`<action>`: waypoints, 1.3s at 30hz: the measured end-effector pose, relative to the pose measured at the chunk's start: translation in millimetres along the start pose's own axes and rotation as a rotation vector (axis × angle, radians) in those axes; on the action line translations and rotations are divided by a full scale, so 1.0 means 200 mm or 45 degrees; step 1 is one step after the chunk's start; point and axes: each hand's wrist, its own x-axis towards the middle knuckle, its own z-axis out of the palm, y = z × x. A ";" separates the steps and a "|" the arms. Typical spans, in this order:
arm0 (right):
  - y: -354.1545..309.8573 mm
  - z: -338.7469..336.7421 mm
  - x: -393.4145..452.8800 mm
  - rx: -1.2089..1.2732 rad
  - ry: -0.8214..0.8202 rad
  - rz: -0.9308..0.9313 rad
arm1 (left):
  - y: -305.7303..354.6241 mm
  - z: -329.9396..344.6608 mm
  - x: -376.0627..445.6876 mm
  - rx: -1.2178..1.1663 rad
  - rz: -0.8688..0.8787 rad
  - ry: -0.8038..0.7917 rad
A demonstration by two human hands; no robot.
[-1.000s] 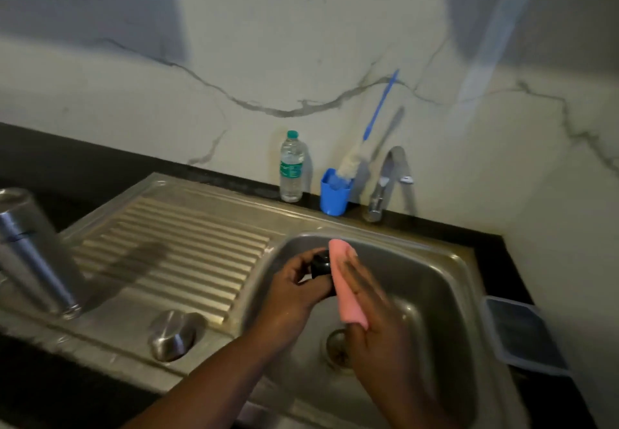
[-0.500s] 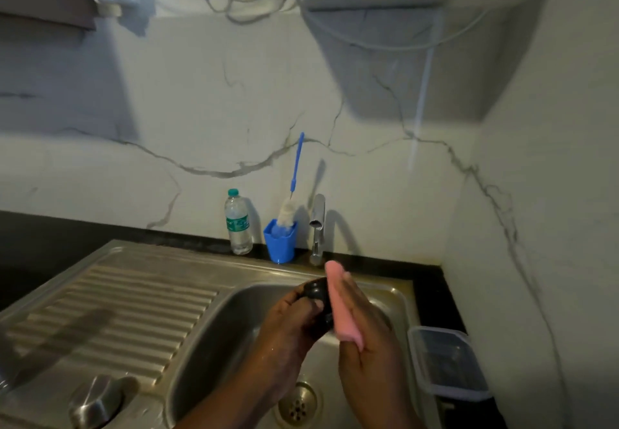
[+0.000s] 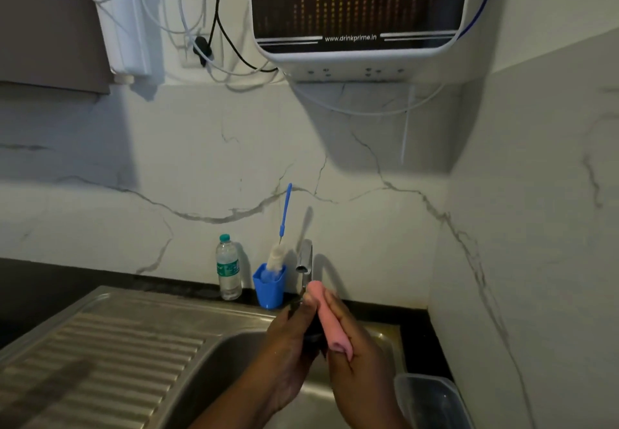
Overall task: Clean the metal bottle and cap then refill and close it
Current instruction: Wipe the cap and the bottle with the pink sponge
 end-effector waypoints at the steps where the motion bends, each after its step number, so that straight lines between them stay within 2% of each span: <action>1: -0.03 0.00 -0.01 0.017 -0.029 0.021 | 0.01 0.00 0.01 0.005 -0.017 0.017; 2: 0.06 0.04 -0.01 -0.055 -0.018 0.007 | 0.02 0.00 0.03 0.012 -0.019 0.036; 3: 0.10 0.05 -0.01 -0.216 -0.125 0.046 | 0.03 0.00 0.04 0.022 -0.013 0.050; 6: 0.29 0.08 -0.01 -0.422 -0.036 0.085 | 0.05 -0.03 0.08 0.024 -0.012 0.118; 9: 0.12 0.03 0.05 -0.434 -0.069 -0.035 | 0.05 -0.02 0.09 -0.018 -0.032 0.178; 13: -0.02 0.04 0.09 -0.278 -0.177 0.134 | 0.05 0.02 0.08 -0.067 -0.039 0.189; 18: -0.08 0.09 0.08 -0.485 -0.359 0.070 | 0.10 0.02 0.10 -0.025 0.051 0.276; 21: -0.13 0.08 0.09 -0.534 -0.261 0.085 | 0.11 0.04 0.09 0.105 0.126 0.183; 24: -0.16 0.07 0.13 -0.386 -0.115 0.097 | 0.11 0.07 0.05 0.160 0.145 0.101; 26: -0.17 0.06 0.16 -0.240 -0.064 0.229 | 0.11 0.08 0.04 0.177 0.164 0.149; 29: -0.21 0.08 0.16 -0.220 -0.080 0.302 | 0.14 0.10 0.04 0.128 0.218 0.278; 33: -0.24 0.18 0.07 -0.418 -0.178 0.178 | 0.22 0.09 0.01 -0.009 0.216 0.413; 35: -0.24 0.19 0.07 -0.451 -0.172 0.134 | 0.23 0.07 -0.01 -0.021 0.178 0.409; 39: -0.26 0.15 0.12 -0.236 -0.107 0.311 | 0.17 0.06 -0.04 -0.052 0.147 0.330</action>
